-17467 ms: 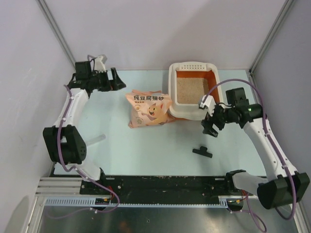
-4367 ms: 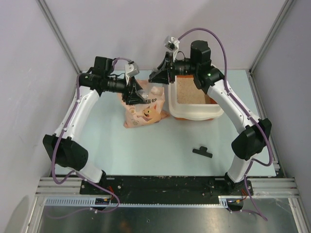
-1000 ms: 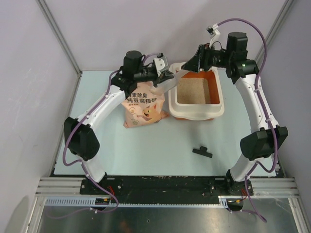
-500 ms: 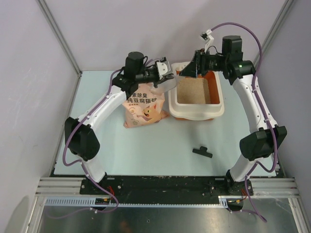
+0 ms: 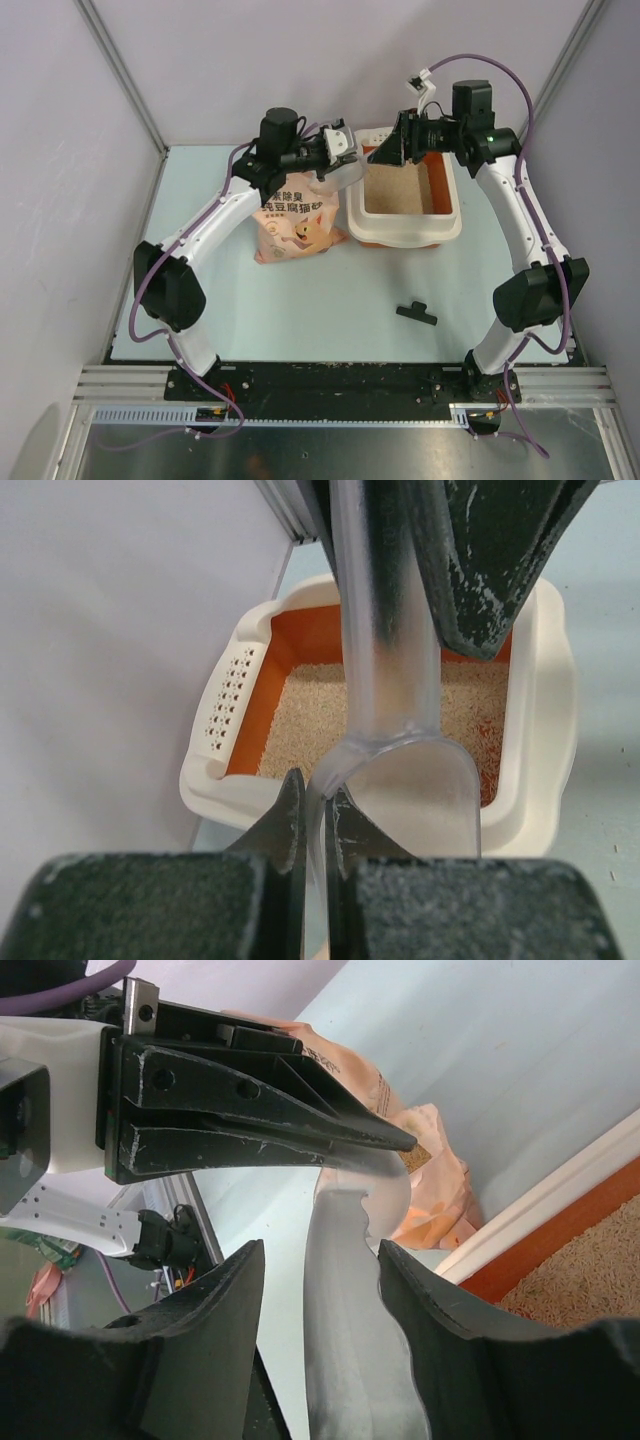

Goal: Fill the litter box with clean litter

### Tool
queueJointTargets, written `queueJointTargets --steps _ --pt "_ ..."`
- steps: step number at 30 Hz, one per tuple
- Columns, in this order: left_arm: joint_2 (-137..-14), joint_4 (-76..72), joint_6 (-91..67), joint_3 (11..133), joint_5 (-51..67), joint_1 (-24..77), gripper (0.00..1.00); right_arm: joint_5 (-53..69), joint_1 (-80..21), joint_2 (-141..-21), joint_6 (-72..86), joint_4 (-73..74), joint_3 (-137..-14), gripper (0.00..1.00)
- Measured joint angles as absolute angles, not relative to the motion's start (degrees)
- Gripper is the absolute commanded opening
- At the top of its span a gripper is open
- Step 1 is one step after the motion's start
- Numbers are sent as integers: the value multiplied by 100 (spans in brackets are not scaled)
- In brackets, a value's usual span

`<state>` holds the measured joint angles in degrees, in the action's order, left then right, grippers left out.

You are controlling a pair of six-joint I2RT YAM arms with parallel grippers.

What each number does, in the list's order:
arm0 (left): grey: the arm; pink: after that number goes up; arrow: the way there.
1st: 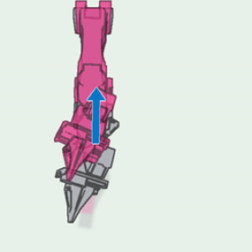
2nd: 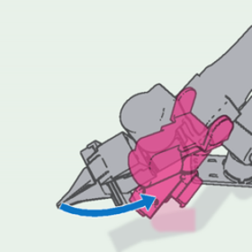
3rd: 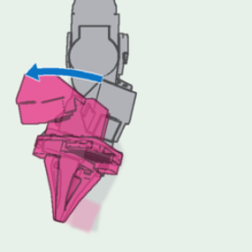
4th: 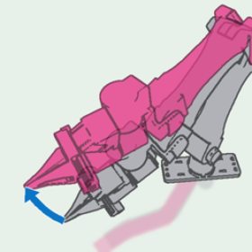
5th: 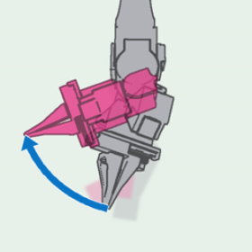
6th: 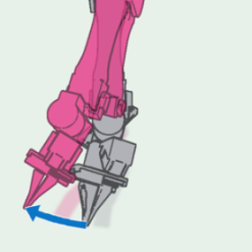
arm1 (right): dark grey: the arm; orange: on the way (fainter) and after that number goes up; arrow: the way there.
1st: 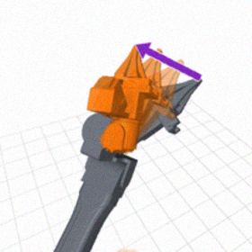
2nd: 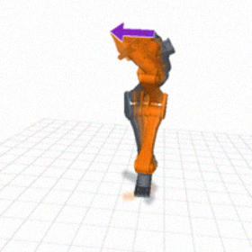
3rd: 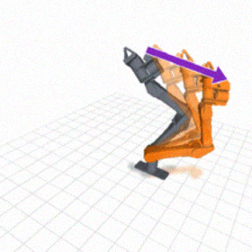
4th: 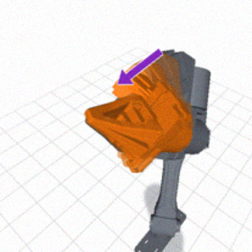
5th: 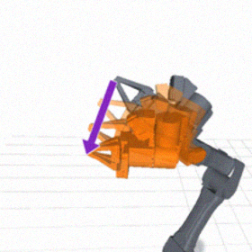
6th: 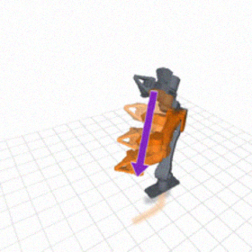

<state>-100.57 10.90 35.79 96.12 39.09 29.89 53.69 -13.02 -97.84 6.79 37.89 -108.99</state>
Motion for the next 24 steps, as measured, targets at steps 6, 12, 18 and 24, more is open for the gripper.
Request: queueJointTargets --steps 6,12,18,24 --pt "-10057 1107 3533 9612 3911 2989 0 5323 -1304 -9769 685 3754 -10827 51" --pt "-10057 1109 3450 9612 3913 2989 0 5319 -1306 -9767 738 3612 -10822 46" --pt "-10060 1107 3332 9612 3942 2989 0 5275 -1304 -9767 746 3531 -10822 32" --pt "-10099 1094 3306 9644 3955 2989 18 5218 -1313 -9767 775 3564 -10822 0"
